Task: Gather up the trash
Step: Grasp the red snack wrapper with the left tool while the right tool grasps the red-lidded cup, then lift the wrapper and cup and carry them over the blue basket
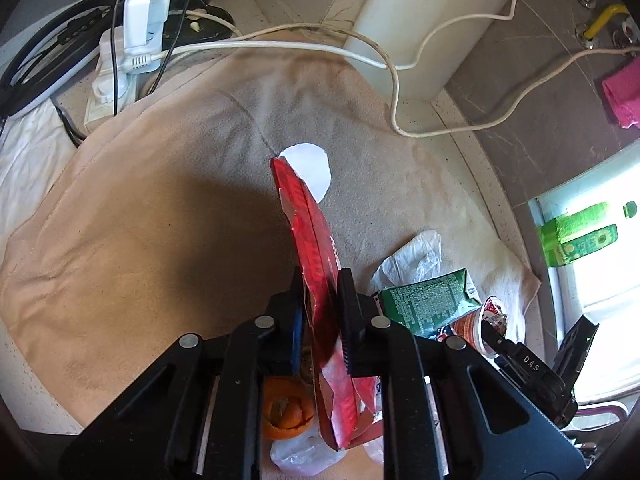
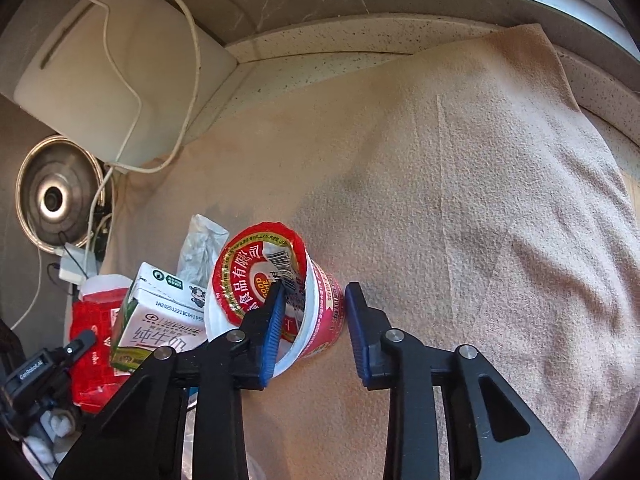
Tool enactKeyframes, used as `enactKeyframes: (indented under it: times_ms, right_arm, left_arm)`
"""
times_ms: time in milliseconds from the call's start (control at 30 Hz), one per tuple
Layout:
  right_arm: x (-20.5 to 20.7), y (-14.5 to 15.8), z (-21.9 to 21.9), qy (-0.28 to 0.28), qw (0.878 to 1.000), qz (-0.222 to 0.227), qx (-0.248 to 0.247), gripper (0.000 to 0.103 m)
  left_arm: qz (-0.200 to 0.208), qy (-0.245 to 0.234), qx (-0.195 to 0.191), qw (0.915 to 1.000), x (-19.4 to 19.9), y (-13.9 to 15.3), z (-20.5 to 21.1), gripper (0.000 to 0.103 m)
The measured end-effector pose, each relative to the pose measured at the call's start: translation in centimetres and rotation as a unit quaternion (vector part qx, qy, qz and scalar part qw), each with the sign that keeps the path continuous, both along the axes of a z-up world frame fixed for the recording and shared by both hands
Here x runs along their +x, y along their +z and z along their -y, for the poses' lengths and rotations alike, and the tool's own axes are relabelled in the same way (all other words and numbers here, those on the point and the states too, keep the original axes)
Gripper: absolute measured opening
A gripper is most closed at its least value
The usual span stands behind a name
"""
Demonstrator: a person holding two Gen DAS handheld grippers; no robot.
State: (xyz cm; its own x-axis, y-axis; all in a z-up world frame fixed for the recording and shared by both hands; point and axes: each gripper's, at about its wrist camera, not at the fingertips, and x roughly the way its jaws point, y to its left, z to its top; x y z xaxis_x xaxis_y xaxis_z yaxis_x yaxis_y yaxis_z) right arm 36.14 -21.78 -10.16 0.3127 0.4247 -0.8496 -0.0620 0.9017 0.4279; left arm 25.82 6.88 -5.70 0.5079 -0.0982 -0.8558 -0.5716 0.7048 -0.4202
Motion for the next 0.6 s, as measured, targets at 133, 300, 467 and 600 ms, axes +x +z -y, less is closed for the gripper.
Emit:
enactKeyframes:
  times_ms: [133, 300, 467, 600]
  right_arm:
    - [-0.6, 0.1, 0.9, -0.009, 1.000, -0.001, 0.013, 0.012]
    - [-1.4, 0.8, 1.3, -0.011, 1.000, 0.010, 0.015, 0.008]
    - [-2.5, 1.9, 2.0, -0.021, 0.999, 0.021, 0.029, 0.008]
    - [-3.7, 3.0, 2.0, -0.020, 0.998, 0.033, 0.040, 0.008]
  left_arm:
    - [0.009, -0.002, 0.010, 0.9999, -0.6, 0.9, -0.3, 0.010]
    - [0.026, -0.007, 0.025, 0.9993, -1.5, 2.5, -0.5, 0.010]
    - [0.044, -0.009, 0.036, 0.9984, -2.7, 4.2, -1.0, 0.010]
    - [0.054, -0.014, 0.045, 0.9974, -4.3, 5.4, -1.5, 0.010]
